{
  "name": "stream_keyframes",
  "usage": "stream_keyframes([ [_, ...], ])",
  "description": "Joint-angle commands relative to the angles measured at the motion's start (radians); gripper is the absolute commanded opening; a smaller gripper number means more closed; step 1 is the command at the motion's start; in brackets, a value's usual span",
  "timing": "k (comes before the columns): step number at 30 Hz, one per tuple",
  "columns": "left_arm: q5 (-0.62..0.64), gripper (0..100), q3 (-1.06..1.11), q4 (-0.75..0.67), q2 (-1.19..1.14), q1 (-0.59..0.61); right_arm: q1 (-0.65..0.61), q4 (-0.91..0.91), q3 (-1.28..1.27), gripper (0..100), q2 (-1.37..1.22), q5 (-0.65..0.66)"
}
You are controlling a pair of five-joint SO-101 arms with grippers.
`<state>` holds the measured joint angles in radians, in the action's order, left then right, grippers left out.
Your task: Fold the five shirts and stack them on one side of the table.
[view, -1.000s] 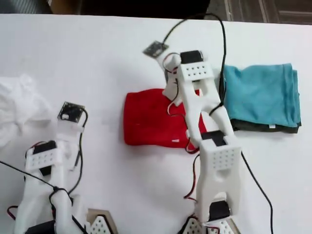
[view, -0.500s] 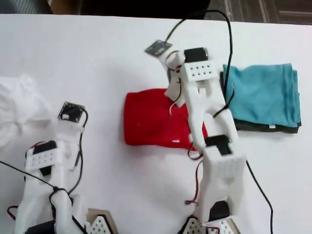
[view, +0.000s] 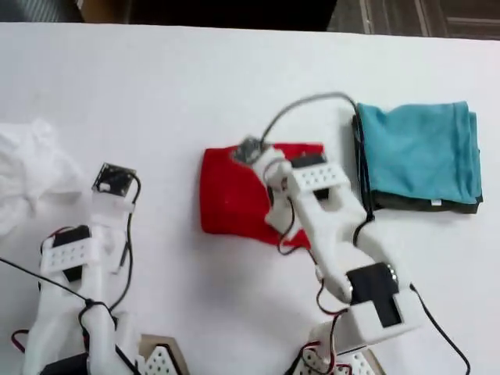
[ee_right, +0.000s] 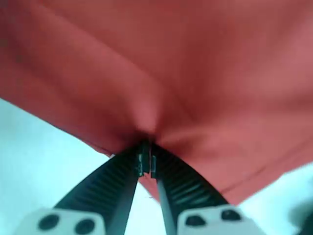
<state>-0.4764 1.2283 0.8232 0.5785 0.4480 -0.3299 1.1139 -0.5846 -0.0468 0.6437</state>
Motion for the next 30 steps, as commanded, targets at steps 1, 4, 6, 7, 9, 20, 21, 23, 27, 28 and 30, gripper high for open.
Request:
stream_keyframes([
  [1, 0.009, 3, 0.001, -0.018, 0.026, 0.003, 0.001, -0.033, -0.049, 2.1, 0.053, -0.005],
  [4, 0.009, 3, 0.001, -0.018, 0.026, 0.003, 0.001, -0.030, -0.025, 2.1, 0.108, -0.008],
  [6, 0.009, 3, 0.002, -0.025, 0.026, 0.003, 0.001, -0.021, -0.003, 2.1, 0.180, -0.009],
  [7, 0.009, 3, 0.002, -0.026, 0.026, 0.003, -0.002, -0.016, 0.009, 2.1, 0.222, -0.009],
  [9, 0.009, 3, 0.004, -0.028, 0.026, 0.003, -0.004, -0.016, 0.031, 2.1, 0.302, -0.009],
  [20, 0.009, 3, 0.004, -0.028, 0.026, 0.003, 0.151, -0.077, 0.086, 28.3, 0.314, -0.388],
  [21, 0.009, 3, 0.004, -0.028, 0.026, 0.003, 0.148, -0.094, 0.087, 30.3, 0.285, -0.413],
  [23, 0.009, 3, 0.004, -0.028, 0.026, 0.003, 0.139, -0.093, 0.107, 30.7, 0.225, -0.430],
  [27, 0.009, 3, 0.004, -0.028, 0.026, 0.003, 0.134, -0.024, 0.193, 30.5, 0.113, -0.434],
  [28, 0.009, 3, 0.004, -0.028, 0.026, 0.003, 0.134, -0.015, 0.215, 30.5, 0.085, -0.436],
  [30, 0.009, 3, 0.004, -0.028, 0.026, 0.003, 0.136, -0.002, 0.256, 30.5, 0.027, -0.471],
])
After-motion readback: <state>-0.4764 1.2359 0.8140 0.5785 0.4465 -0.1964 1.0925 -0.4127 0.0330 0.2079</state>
